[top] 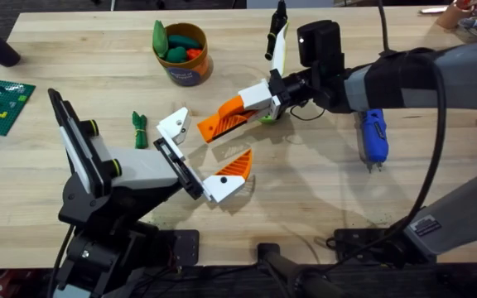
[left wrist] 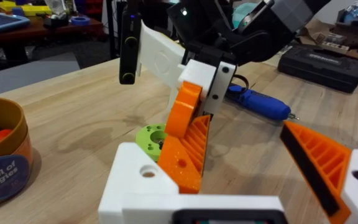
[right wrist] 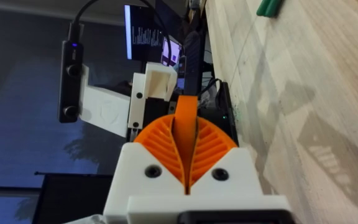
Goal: Pick up the gripper from the table and insert it into the empty holder that is missing its gripper. Then pick up a screw, insert it into the mounting hole, and use the screwdriver to tighten it. Finally, clean up the table by picking up the vegetable and placing it into the bucket.
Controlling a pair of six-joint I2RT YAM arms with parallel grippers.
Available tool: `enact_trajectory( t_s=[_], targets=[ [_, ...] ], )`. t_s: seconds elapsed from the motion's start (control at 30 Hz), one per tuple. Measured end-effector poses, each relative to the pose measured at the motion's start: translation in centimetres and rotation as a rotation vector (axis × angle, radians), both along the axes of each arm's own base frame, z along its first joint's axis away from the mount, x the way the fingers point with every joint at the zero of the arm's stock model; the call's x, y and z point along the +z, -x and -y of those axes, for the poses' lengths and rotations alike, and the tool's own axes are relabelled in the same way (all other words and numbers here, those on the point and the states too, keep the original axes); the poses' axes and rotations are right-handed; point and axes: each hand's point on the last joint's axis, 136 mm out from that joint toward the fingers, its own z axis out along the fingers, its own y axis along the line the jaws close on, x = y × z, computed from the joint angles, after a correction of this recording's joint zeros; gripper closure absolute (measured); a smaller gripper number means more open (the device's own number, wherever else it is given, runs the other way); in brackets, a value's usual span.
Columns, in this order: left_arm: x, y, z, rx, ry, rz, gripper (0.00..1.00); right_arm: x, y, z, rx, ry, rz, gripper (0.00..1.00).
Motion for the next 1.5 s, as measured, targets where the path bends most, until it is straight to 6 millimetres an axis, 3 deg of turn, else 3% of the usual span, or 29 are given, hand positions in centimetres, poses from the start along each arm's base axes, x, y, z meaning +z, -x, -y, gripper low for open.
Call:
enact_trajectory(
  t_s=[0.3, 0.83, 1.27, 1.5],
  targets=[
    [-0.3, 0.0, 0.0, 0.004, -0.005, -0.019, 0.015, -0.6, 0.0, 0.2, -0.002, 0.016, -0.042, 0.978],
    [-0.4, 0.0, 0.0, 0.003, -0.006, -0.020, 0.014, 1.3, 0.9, 0.4, 0.080, -0.030, -0.097, 0.979],
    [-0.4, 0.0, 0.0, 0.003, -0.006, -0.020, 0.013, 2.5, 1.4, -2.2, 0.103, -0.001, -0.113, 0.979],
    [-0.4, -0.1, -0.1, 0.007, -0.006, -0.020, 0.013, 2.5, 0.8, -2.5, 0.073, 0.010, -0.106, 0.979]
  ],
)
